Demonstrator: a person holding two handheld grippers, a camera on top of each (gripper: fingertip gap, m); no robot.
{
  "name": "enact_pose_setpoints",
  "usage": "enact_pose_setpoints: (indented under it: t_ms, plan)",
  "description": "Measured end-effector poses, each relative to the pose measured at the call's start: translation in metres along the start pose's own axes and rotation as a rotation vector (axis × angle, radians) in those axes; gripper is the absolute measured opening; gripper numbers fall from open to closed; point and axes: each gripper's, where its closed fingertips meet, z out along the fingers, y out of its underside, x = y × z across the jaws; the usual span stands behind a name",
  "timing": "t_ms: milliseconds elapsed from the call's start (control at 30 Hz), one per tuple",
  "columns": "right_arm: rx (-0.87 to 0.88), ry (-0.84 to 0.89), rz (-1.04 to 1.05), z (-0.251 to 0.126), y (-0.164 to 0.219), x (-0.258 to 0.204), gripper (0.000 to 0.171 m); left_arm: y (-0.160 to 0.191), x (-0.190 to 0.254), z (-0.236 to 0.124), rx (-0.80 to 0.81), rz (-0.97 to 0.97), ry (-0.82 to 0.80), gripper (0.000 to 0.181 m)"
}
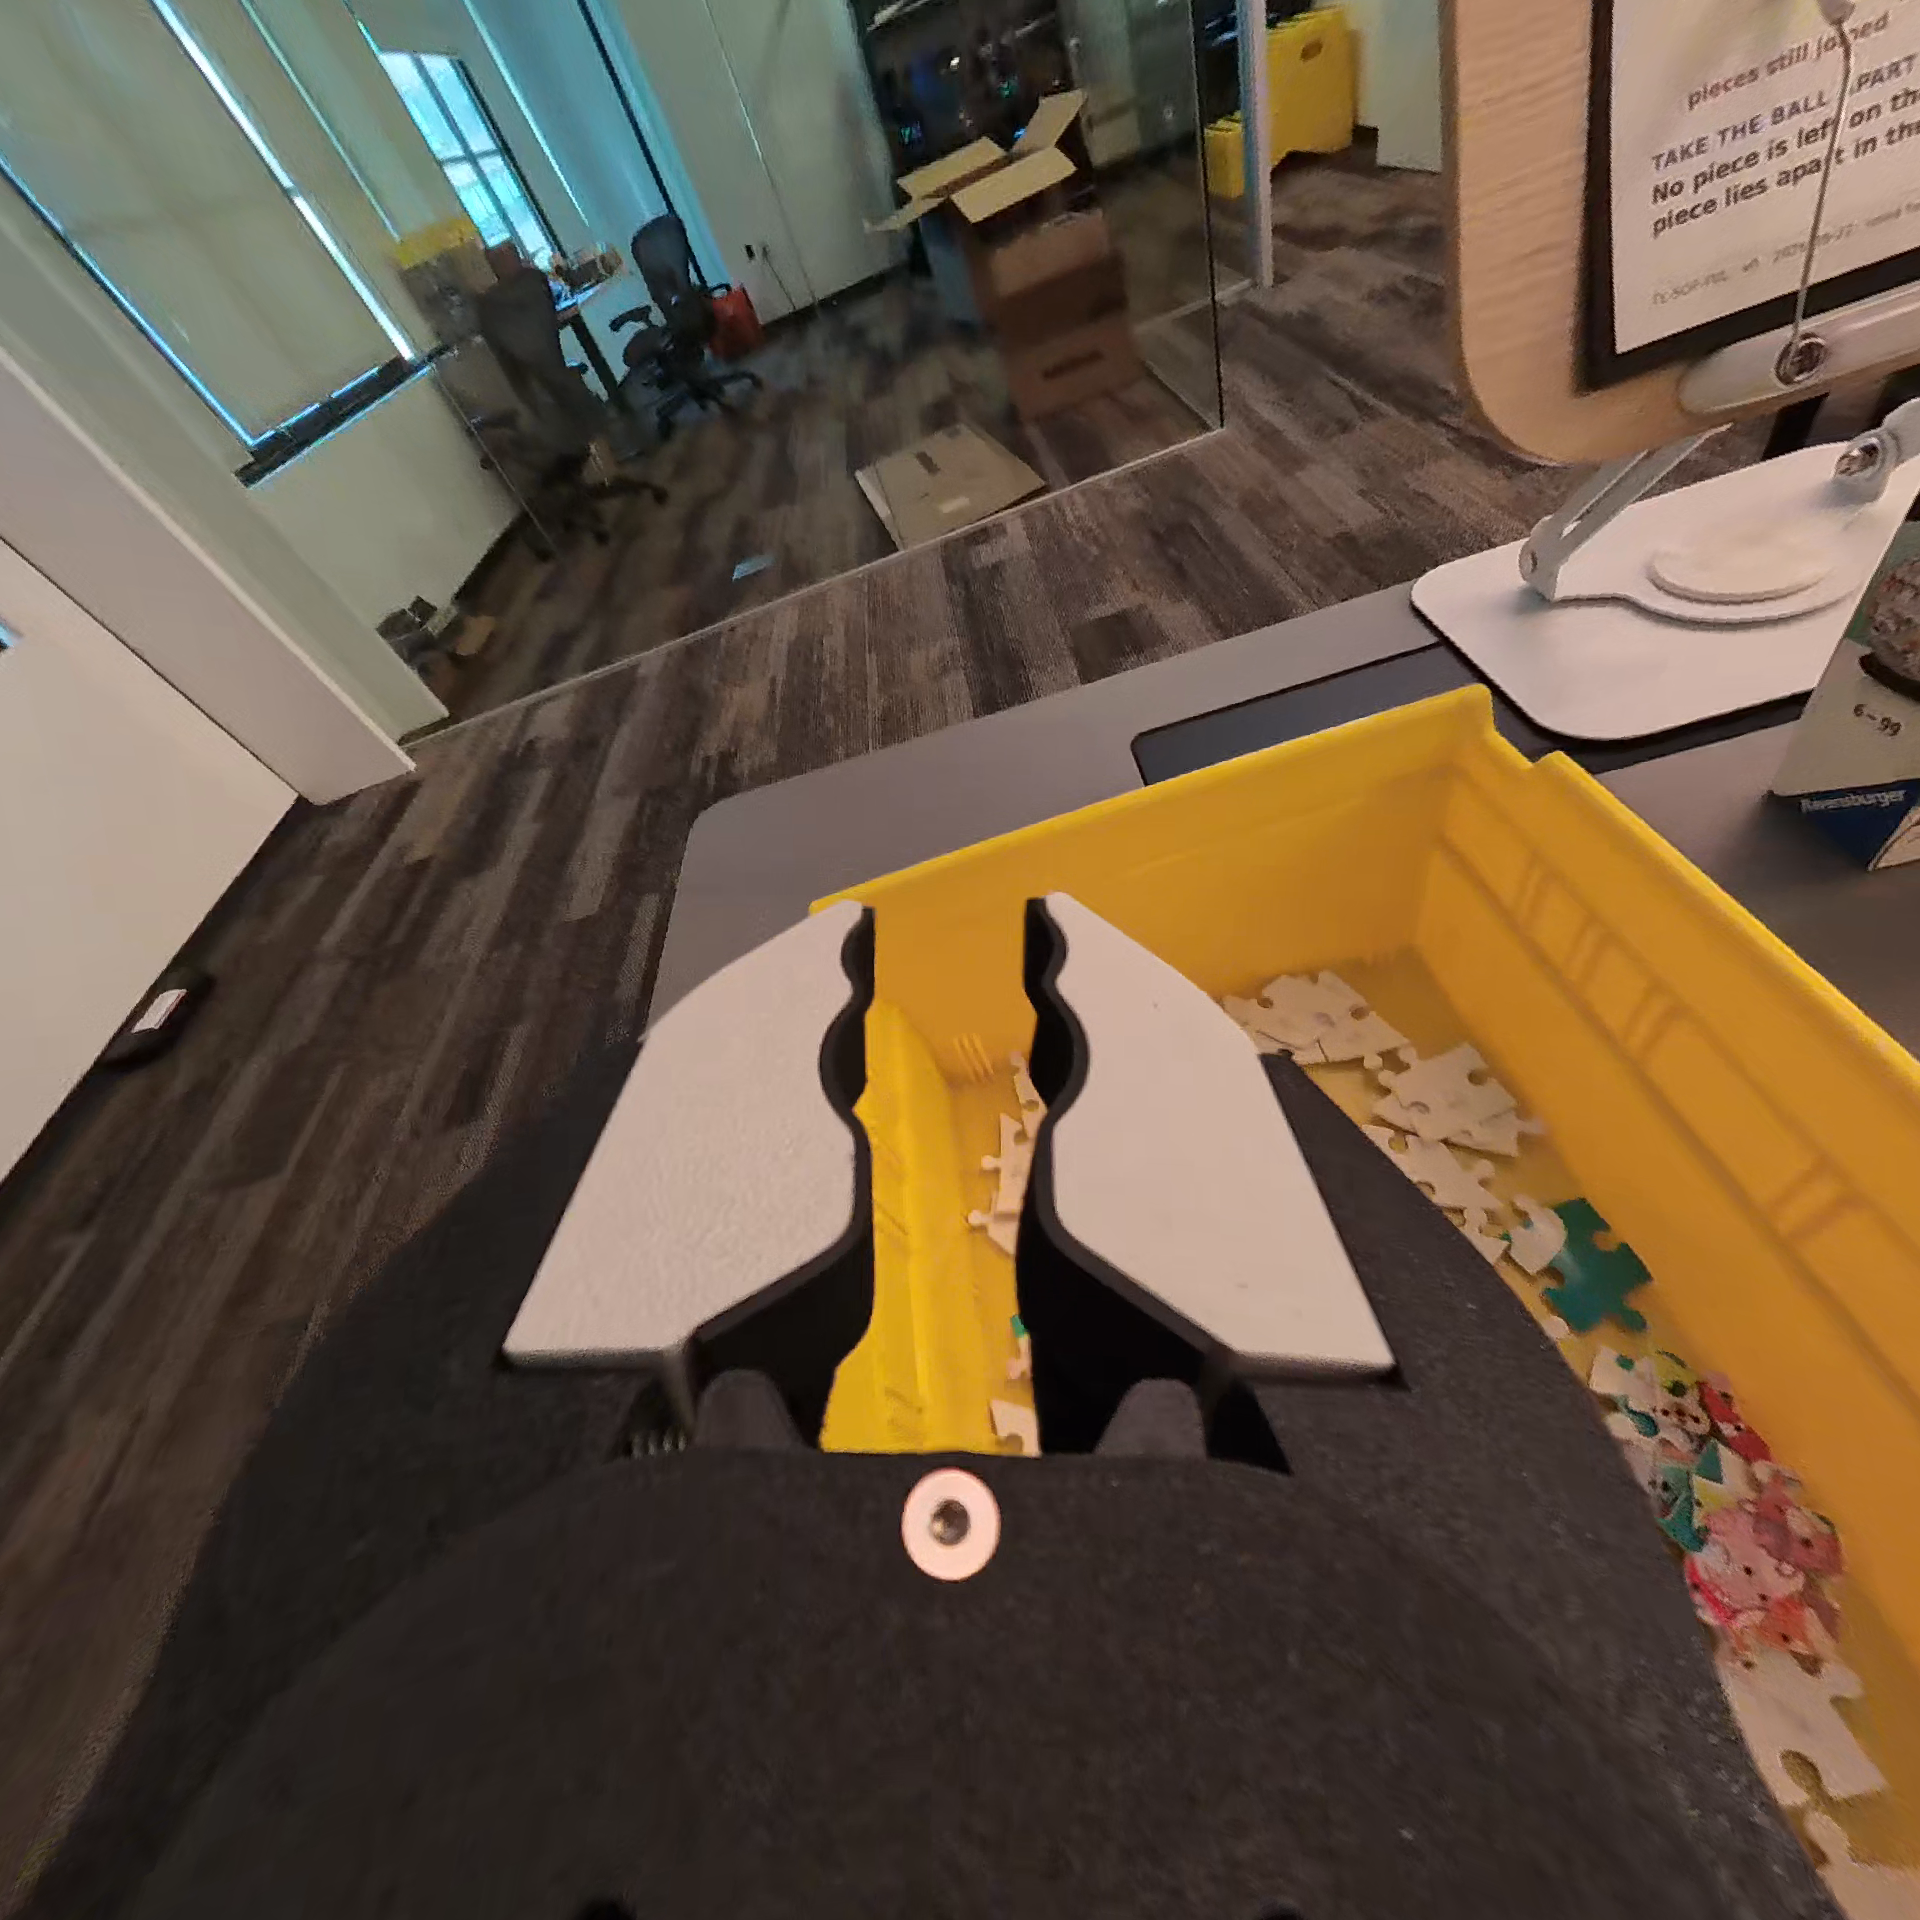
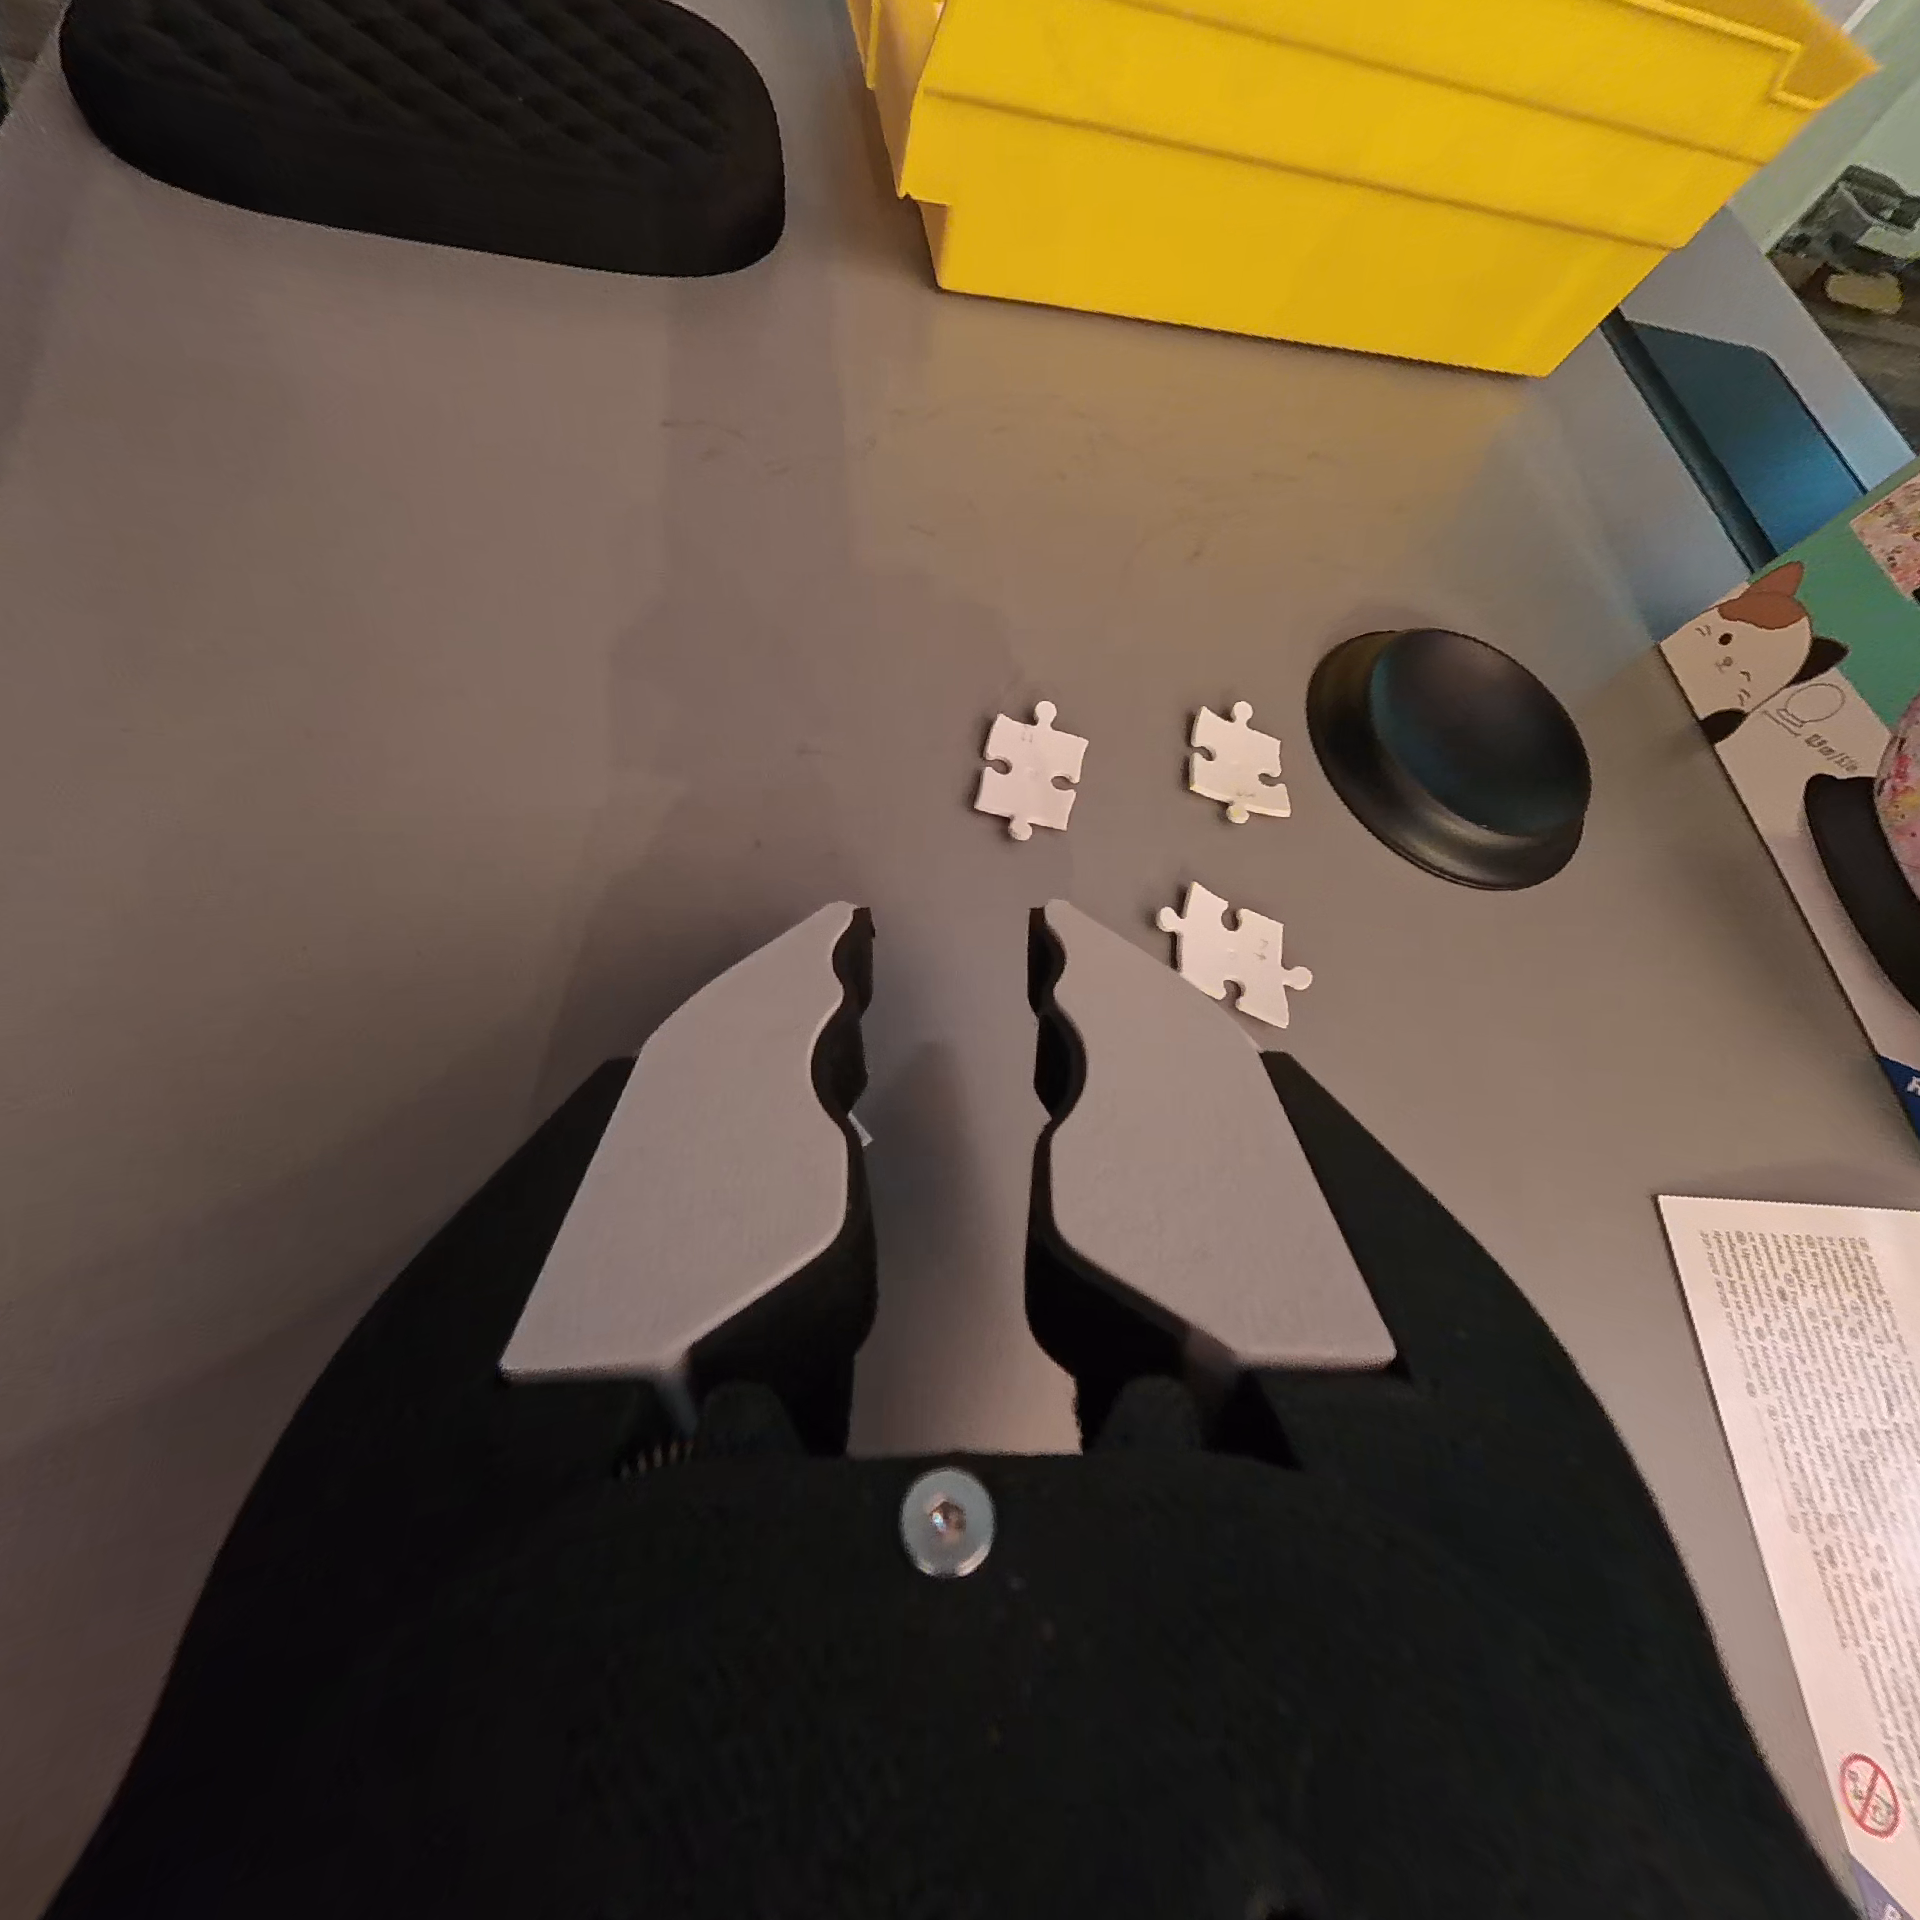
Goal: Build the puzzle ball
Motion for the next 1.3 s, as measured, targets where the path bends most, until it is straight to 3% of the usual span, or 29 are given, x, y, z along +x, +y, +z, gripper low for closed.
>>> enact_pose_setpoints:
  t_ms: [67,167,300,367,400,533,600,733,933,1033,1133,1300]
  plan:
    - [0.004,0.004,0.008,0.000,0.000,0.002,0.030,-0.007,0.005,-0.002,0.049,-0.018,0.027,0.052]
    - [0.010,0.007,0.019,-0.001,0.000,0.004,0.030,-0.024,0.014,-0.012,0.192,-0.044,0.094,0.076]
    - [0.022,0.019,0.033,-0.002,-0.001,0.008,0.030,-0.032,0.031,-0.023,0.261,0.053,0.147,0.084]
    - [0.031,0.024,0.042,-0.004,-0.002,0.010,0.030,-0.024,0.046,-0.020,0.197,0.110,0.209,0.078]
    - [0.034,0.028,0.044,-0.005,-0.002,0.010,0.030,-0.014,0.056,-0.017,0.133,0.155,0.260,0.069]
    - [0.036,0.033,0.051,-0.007,-0.001,0.012,0.030,0.030,0.075,-0.007,-0.133,0.363,0.379,0.060]
    - [0.040,0.035,0.050,-0.008,-0.002,0.013,0.030,0.054,0.088,-0.009,-0.265,0.420,0.509,0.043]
    - [0.069,0.041,0.062,-0.013,-0.007,0.015,0.030,0.092,0.091,-0.004,-0.461,0.504,0.605,0.049]
    - [0.077,0.047,0.079,-0.018,-0.005,0.018,0.030,0.131,0.095,0.002,-0.674,0.604,0.715,0.043]
    - [0.072,0.041,0.082,-0.018,-0.003,0.018,0.029,0.135,0.098,0.002,-0.710,0.611,0.733,0.041]
    - [0.071,0.032,0.085,-0.018,-0.003,0.017,0.029,0.125,0.114,-0.013,-0.648,0.604,0.839,0.035]
    - [0.067,0.023,0.085,-0.017,-0.002,0.015,0.029,0.128,0.128,-0.035,-0.534,0.805,0.949,0.029]
